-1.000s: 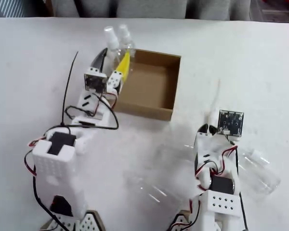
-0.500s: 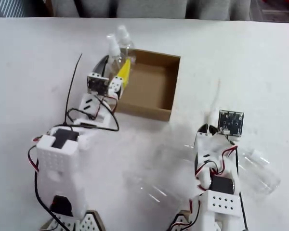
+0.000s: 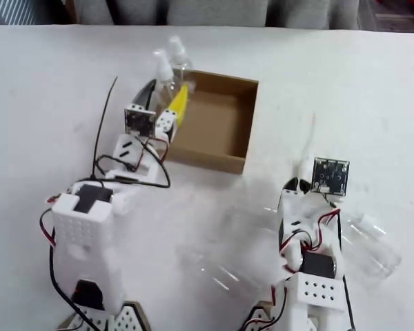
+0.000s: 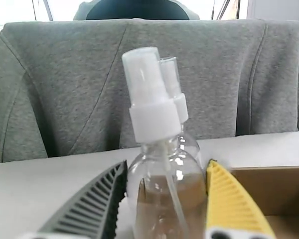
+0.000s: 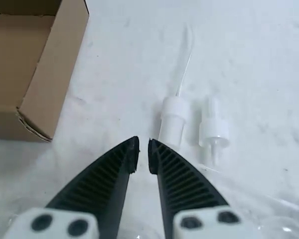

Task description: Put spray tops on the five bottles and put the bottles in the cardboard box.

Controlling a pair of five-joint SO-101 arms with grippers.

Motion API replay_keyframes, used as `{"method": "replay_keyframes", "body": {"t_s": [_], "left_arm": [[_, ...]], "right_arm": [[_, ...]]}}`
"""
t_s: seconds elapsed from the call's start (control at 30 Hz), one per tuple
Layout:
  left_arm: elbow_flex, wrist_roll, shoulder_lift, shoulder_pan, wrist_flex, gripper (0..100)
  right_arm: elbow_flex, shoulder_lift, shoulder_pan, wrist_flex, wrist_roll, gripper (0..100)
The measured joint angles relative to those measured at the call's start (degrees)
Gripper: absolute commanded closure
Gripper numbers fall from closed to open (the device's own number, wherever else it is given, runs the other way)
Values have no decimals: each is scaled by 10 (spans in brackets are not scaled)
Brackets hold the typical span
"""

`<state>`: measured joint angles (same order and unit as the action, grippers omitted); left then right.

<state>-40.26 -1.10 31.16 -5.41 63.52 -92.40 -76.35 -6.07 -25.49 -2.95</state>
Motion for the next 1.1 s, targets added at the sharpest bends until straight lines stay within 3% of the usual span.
{"method": "replay_keyframes", "body": {"t_s": [1.1], "left_arm": [[1,0,0,0,-21,762]], "right_arm": [[0,0,0,0,0,981]]}}
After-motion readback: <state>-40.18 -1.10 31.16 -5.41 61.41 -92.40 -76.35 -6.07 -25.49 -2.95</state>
